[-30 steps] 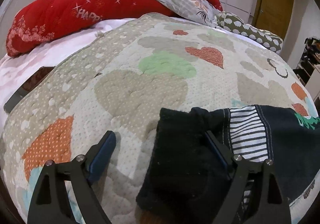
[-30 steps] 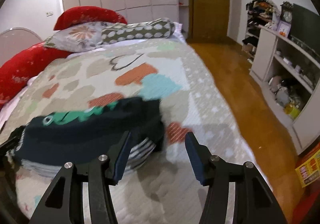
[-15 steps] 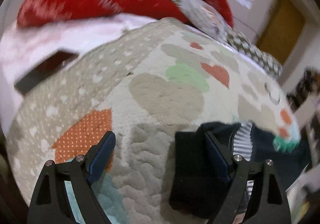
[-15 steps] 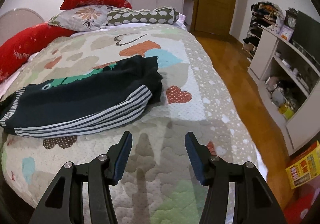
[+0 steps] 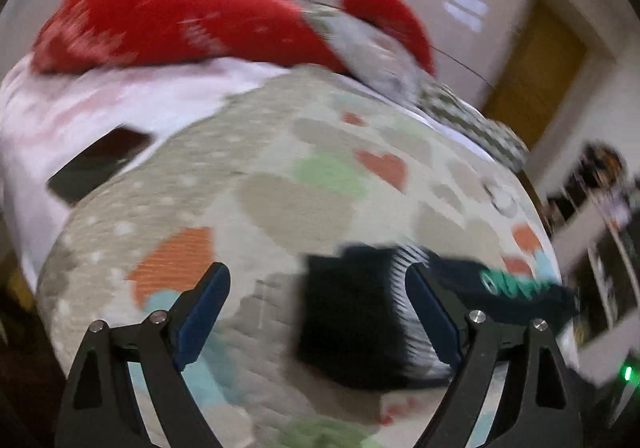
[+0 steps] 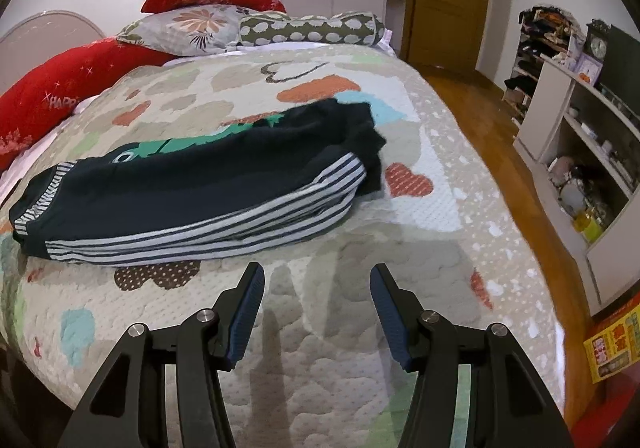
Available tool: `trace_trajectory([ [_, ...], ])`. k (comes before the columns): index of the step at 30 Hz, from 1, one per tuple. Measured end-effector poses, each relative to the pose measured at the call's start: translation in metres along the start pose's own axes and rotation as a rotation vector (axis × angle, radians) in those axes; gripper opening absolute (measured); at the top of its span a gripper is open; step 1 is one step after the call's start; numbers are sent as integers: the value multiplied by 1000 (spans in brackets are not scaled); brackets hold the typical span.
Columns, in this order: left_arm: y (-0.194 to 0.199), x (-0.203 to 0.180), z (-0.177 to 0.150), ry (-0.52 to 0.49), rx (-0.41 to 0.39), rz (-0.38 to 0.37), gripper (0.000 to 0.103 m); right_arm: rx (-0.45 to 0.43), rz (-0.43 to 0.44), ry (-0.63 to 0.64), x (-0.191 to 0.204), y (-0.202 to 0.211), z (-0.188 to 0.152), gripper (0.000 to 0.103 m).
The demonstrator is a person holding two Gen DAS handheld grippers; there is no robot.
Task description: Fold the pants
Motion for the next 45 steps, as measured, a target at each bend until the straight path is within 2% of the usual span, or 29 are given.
trace_trajectory([
  [3,-16,-39,-21,-150,30,10,89,15,14,-21,1,-2,-6,59],
  [5,-35,-51,-42,-221,86,54,89,16,23,-31,-1,-1,-6,59],
  [7,-58,-48,-61,-273,141,148,89,8,35,-42,-2,1,-3,59],
  [8,-65,-46,-65,-282,153,167,91,-1,44,-50,-2,3,1,59],
  [11,-66,-36,-65,-200,171,121,92,-42,115,-78,4,10,22,60],
  [13,-59,-31,-60,-143,184,86,92,-62,202,-98,16,8,39,61],
  [15,-45,-28,-55,-97,173,54,92,-49,264,-120,27,-3,48,61],
  [18,-22,-32,-49,-79,142,29,92,14,339,-145,40,-31,52,61],
  [20,-10,-39,-45,-71,130,0,92,57,282,-169,33,-50,47,61],
  [21,-4,-46,-41,-68,120,-28,92,73,207,-192,21,-59,42,59],
  [22,-1,-54,-38,-73,112,-47,92,70,181,-218,11,-62,38,53],
  [24,-1,-71,-33,-105,110,-70,92,47,216,-241,4,-55,35,52],
  [28,-24,-121,-33,-223,122,-102,92,38,153,-195,1,-46,33,52],
  [31,-49,-145,-48,-298,158,-105,92,12,149,-158,3,-35,35,53],
  [33,-62,-148,-63,-305,207,-106,92,-17,219,-171,6,-20,46,53],
  [35,-75,-144,-82,-300,262,-88,92,-9,345,-192,14,-7,62,55],
  [37,-76,-142,-88,-321,239,-52,92,17,453,-220,26,-4,76,55],
  [41,-75,-143,-92,-345,223,-37,92,131,680,-292,69,-23,104,57],
  [43,-74,-142,-94,-349,214,-37,92,182,719,-303,96,-42,111,57],
  [45,-73,-141,-95,-351,204,-39,92,308,769,-312,129,-73,107,57],
])
Point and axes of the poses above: each gripper's, at about its wrist camera, not at the fingertips, and y roughly against the way its jaws point, x to its left, z to its top, the point moved 8 cm from there along -y, roughly the way its jaws point, and after that the axes turned 4 degrees about -y, right-handed, at the moved point
